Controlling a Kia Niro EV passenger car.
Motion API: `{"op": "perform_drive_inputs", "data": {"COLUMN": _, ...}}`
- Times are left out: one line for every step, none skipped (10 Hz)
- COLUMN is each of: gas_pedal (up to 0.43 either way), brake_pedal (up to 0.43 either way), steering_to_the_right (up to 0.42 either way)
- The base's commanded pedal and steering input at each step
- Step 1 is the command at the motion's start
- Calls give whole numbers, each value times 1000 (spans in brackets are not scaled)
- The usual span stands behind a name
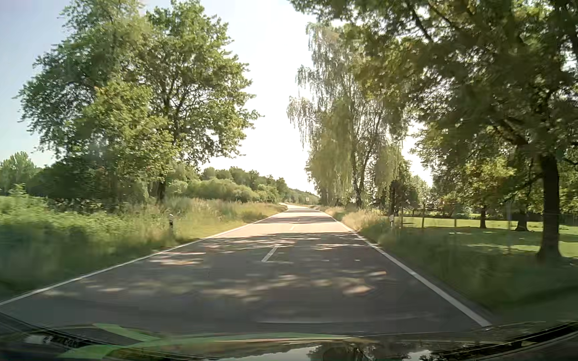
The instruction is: Follow the waypoints while adhering to traffic rules and regulations
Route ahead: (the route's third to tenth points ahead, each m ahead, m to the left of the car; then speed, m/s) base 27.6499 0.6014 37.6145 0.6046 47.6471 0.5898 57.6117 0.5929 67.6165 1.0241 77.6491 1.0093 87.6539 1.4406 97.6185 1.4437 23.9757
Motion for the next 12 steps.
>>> {"op": "perform_drive_inputs", "data": {"gas_pedal": 260, "brake_pedal": 0, "steering_to_the_right": -1}}
{"op": "perform_drive_inputs", "data": {"gas_pedal": 260, "brake_pedal": 0, "steering_to_the_right": -1}}
{"op": "perform_drive_inputs", "data": {"gas_pedal": 260, "brake_pedal": 0, "steering_to_the_right": -1}}
{"op": "perform_drive_inputs", "data": {"gas_pedal": 260, "brake_pedal": 0, "steering_to_the_right": -1}}
{"op": "perform_drive_inputs", "data": {"gas_pedal": 248, "brake_pedal": 0, "steering_to_the_right": -1}}
{"op": "perform_drive_inputs", "data": {"gas_pedal": 228, "brake_pedal": 0, "steering_to_the_right": -1}}
{"op": "perform_drive_inputs", "data": {"gas_pedal": 220, "brake_pedal": 0, "steering_to_the_right": -1}}
{"op": "perform_drive_inputs", "data": {"gas_pedal": 220, "brake_pedal": 0, "steering_to_the_right": -1}}
{"op": "perform_drive_inputs", "data": {"gas_pedal": 220, "brake_pedal": 0, "steering_to_the_right": -1}}
{"op": "perform_drive_inputs", "data": {"gas_pedal": 248, "brake_pedal": 0, "steering_to_the_right": -1}}
{"op": "perform_drive_inputs", "data": {"gas_pedal": 260, "brake_pedal": 0, "steering_to_the_right": -1}}
{"op": "perform_drive_inputs", "data": {"gas_pedal": 268, "brake_pedal": 0, "steering_to_the_right": -1}}
